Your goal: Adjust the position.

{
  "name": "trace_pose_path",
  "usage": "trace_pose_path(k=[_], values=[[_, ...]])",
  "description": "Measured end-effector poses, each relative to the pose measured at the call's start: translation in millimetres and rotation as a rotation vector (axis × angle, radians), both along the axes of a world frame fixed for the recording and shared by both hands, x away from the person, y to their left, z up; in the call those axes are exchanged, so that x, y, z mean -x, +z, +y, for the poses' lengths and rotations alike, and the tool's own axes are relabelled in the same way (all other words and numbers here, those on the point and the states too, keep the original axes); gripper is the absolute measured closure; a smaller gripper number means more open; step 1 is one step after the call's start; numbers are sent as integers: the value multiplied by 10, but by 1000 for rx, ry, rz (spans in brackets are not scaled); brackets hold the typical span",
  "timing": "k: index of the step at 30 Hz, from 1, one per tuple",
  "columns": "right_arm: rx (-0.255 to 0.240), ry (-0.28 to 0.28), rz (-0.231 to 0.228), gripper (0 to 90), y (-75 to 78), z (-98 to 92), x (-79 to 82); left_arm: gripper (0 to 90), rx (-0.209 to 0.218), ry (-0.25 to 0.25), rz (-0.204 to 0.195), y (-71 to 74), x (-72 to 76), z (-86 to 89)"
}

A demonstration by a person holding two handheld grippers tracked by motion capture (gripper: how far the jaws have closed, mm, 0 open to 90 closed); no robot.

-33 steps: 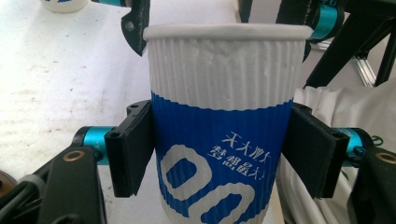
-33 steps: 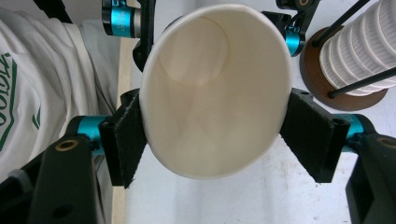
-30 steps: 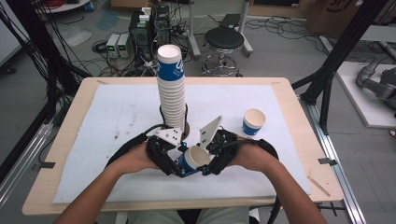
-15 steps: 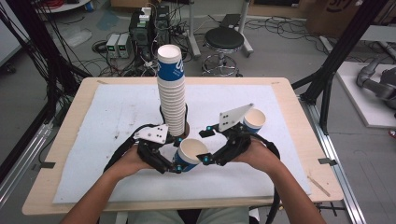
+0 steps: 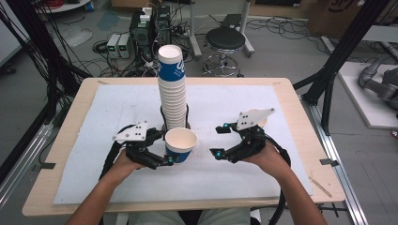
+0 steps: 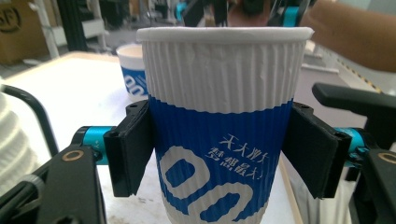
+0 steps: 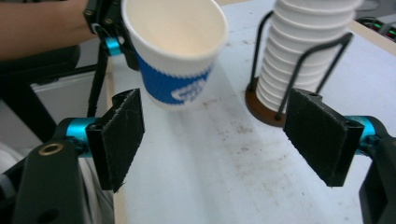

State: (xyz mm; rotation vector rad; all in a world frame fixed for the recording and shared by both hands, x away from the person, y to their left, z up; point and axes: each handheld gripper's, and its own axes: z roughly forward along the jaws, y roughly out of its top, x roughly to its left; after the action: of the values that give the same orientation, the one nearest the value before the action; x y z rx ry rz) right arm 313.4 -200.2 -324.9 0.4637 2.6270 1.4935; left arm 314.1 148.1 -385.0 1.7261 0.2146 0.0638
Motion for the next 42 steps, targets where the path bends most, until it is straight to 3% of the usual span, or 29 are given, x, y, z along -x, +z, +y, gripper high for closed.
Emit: trace_pose_path(k=[12, 15, 23, 27, 36, 42], values=[[-83, -196, -55, 212, -251, -316, 57, 279, 78, 154, -81, -104, 37, 261], [-95, -238, -79, 212, -316, -383, 82, 278, 79, 187, -92, -117, 39, 312], [-144, -334, -104, 212, -487, -586, 151, 278, 79, 236, -106, -157, 64, 407], [-158, -389, -125, 212, -575, -721, 187, 278, 102, 263, -109, -197, 108, 460], [-158, -450, -158, 212, -586, -847, 226, 277, 135, 319, -118, -227, 140, 612], [-159, -459, -145, 212, -627, -865, 229, 274, 146, 340, -111, -230, 137, 673]])
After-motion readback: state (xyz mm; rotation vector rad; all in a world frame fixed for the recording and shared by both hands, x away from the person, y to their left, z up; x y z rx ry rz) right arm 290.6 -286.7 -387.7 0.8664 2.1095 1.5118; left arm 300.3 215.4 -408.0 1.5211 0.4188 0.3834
